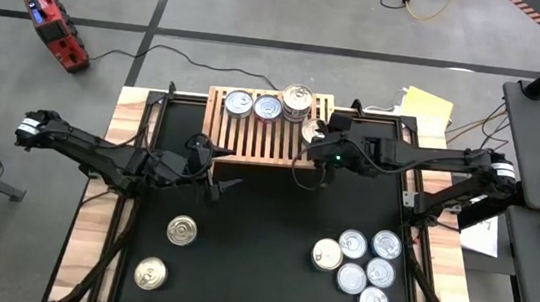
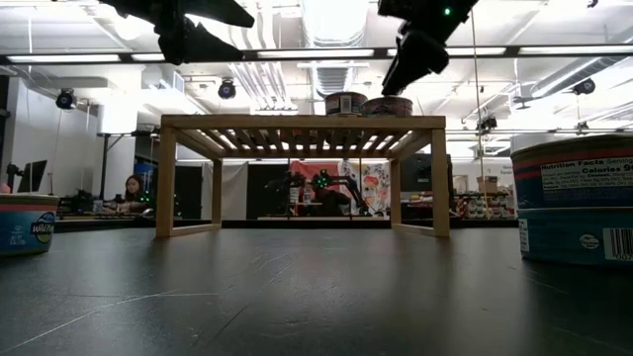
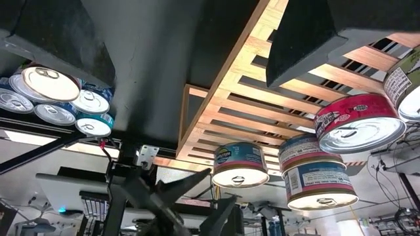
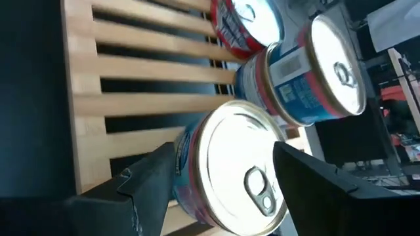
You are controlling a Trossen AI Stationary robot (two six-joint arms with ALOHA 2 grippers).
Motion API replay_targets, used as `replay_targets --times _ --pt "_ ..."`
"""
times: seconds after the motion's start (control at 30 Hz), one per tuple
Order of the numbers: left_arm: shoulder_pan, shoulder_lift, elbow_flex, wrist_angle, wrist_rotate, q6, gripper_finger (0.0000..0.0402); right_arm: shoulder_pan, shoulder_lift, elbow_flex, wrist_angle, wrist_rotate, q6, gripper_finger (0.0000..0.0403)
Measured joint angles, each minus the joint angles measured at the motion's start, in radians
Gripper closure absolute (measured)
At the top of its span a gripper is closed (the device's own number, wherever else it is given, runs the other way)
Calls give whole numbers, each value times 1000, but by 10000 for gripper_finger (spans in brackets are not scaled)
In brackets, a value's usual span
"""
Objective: Stack canned seafood by type on shelf
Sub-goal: Put the blue and pink tuna can on the shelf
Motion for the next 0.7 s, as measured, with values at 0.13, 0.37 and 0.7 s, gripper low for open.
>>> replay_targets --times 0.13,0.37,0.7 --pt "0 1 0 -2 2 -16 20 10 -15 5 1 -101 58 182" --pt "-9 6 0 -43 34 -49 20 55 -19 6 -2 -260 202 243" --pt "-72 61 0 -22 30 -68 22 93 -19 1 -128 -155 355 374"
